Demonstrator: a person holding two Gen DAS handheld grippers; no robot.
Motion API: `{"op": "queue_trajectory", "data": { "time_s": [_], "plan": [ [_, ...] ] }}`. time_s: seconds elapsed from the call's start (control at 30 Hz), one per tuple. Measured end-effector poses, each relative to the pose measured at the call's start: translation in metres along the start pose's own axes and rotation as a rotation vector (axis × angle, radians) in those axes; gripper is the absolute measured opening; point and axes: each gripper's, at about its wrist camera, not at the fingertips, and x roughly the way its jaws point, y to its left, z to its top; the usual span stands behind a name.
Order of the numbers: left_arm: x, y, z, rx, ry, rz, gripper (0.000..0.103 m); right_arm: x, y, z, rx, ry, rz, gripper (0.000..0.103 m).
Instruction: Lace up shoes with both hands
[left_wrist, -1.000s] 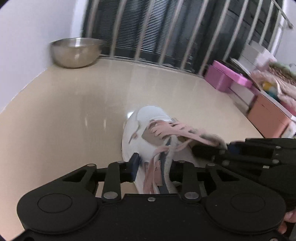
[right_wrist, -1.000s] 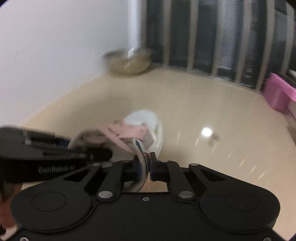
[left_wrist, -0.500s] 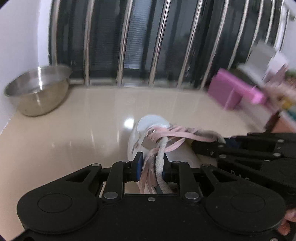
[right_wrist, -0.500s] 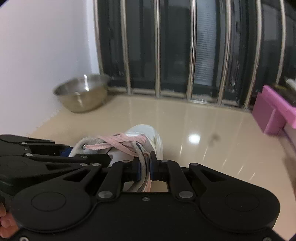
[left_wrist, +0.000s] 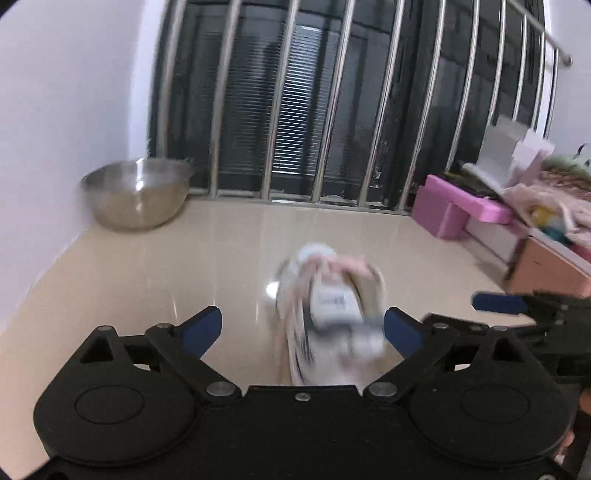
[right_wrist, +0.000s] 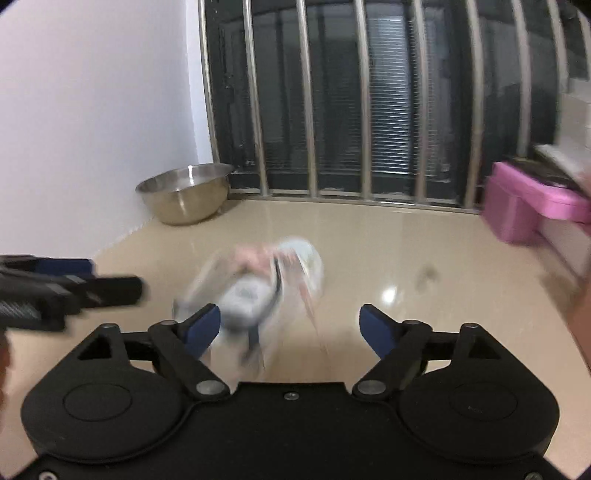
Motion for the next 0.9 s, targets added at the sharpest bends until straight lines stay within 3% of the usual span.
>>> {"op": "queue_trajectory", "data": {
  "time_s": [0.17, 0.23, 0.37, 0.43, 0.53, 0.7, 0.9],
  "plan": [
    [-0.028, -0.003, -0.075, 0.031, 0.076, 0.082, 0.1, -0.043, 0.007, -0.07, 0.074, 0.058, -0.076, 0.086],
    [-0.029, -0.007, -0.088, 0.07, 0.079, 0.09, 0.1, -0.047, 0.009, -0.091, 0.112, 0.078, -0.095, 0.087],
    [-0.027, -0.006, -0.101, 0.045, 0.068, 0.112, 0.103, -0.05, 0.012, -0.116, 0.12, 0.106, -0.137, 0.09],
    [-0.022, -0.003, -0.103, 0.028, 0.086, 0.127, 0.103, -0.052, 0.015, -0.123, 0.116, 0.091, -0.164, 0.092],
    [-0.013, 0.002, -0.098, -0.021, 0.129, 0.125, 0.103, -0.05, 0.017, -0.124, 0.114, 0.098, -0.133, 0.102],
    [-0.009, -0.008, -0.1, 0.034, 0.15, 0.146, 0.103, -0.039, 0.031, -0.122, 0.05, 0.137, -0.201, 0.103],
    [-0.002, -0.015, -0.1, 0.073, 0.175, 0.185, 0.103, -0.037, 0.033, -0.122, 0.073, 0.137, -0.229, 0.103]
  ]
}}
